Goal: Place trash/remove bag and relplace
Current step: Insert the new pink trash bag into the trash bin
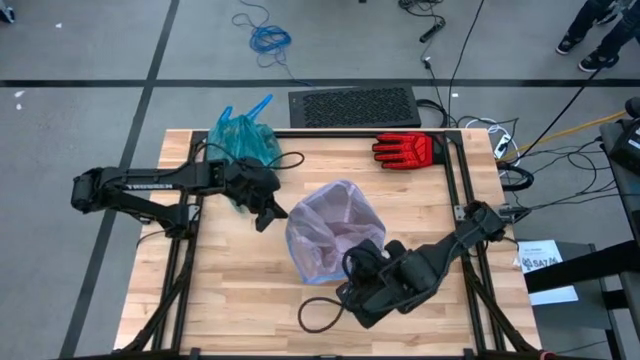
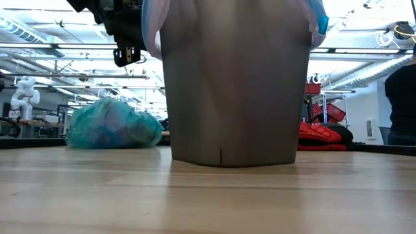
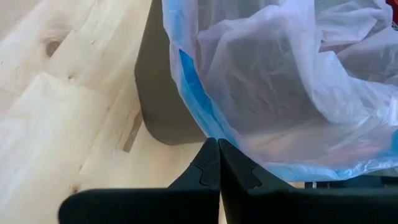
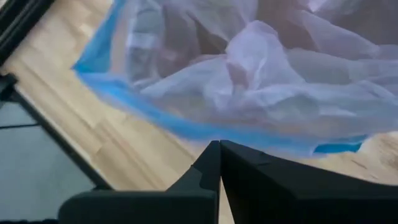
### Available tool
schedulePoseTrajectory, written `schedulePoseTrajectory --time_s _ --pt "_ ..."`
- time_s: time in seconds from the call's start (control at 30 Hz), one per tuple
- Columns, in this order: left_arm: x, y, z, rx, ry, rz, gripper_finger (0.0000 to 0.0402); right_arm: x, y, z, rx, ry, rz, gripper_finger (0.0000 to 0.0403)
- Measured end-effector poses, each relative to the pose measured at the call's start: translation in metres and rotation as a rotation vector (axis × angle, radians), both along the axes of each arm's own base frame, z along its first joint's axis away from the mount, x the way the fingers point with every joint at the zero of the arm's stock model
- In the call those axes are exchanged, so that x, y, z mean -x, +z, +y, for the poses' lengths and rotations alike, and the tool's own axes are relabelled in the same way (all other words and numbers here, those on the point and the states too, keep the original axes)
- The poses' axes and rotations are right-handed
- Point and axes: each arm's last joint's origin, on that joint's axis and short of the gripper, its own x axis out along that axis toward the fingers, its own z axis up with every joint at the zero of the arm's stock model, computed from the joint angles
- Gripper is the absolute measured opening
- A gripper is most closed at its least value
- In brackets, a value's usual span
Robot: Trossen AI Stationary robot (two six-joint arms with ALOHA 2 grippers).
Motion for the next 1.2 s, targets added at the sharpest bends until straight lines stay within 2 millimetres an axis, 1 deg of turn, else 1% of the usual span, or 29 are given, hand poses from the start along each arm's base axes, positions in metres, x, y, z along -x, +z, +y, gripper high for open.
schedulePoseTrajectory --time_s 0.17,0.3,0.4,0.53,0.63,0.77,0.87,0.93,1.07,1.13,1.2 --pt "0.0 0.0 0.0 -0.001 -0.001 0.0 0.0 -0.009 -0.017 -0.007 0.025 -0.05 0.042 0.0" --pt "0.0 0.0 0.0 -0.014 -0.004 0.002 0.0 -0.011 -0.033 -0.01 0.044 -0.089 0.086 0.0" --pt "0.001 -0.001 0.002 -0.019 0.008 0.009 0.0 -0.012 -0.048 -0.007 0.015 -0.113 0.121 0.0" --pt "0.001 -0.001 0.005 -0.02 0.018 0.007 0.0 -0.012 -0.066 0.001 -0.043 -0.116 0.152 0.0" --pt "0.001 -0.001 0.005 -0.026 0.015 0.005 0.0 -0.013 -0.073 0.006 -0.066 -0.126 0.141 0.0" --pt "0.001 -0.001 0.005 -0.039 0.004 0.001 0.0 -0.015 -0.068 0.008 -0.097 -0.132 0.093 0.0" --pt "0.007 0.0 0.008 -0.044 0.024 0.02 0.0 -0.016 -0.052 0.009 -0.1 -0.124 0.035 0.0" --pt "0.019 0.007 0.012 -0.055 0.058 0.012 0.0 -0.015 -0.038 0.008 -0.097 -0.111 -0.011 0.0" --pt "0.044 0.029 0.021 -0.074 0.141 -0.082 0.0 -0.011 -0.013 0.004 -0.085 -0.111 -0.061 0.0" --pt "0.051 0.039 0.024 -0.081 0.176 -0.142 0.0 -0.006 -0.004 0.0 -0.065 -0.121 -0.058 0.0" --pt "0.052 0.043 0.026 -0.061 0.185 -0.183 0.0 -0.001 0.003 -0.003 -0.064 -0.148 -0.049 0.0"
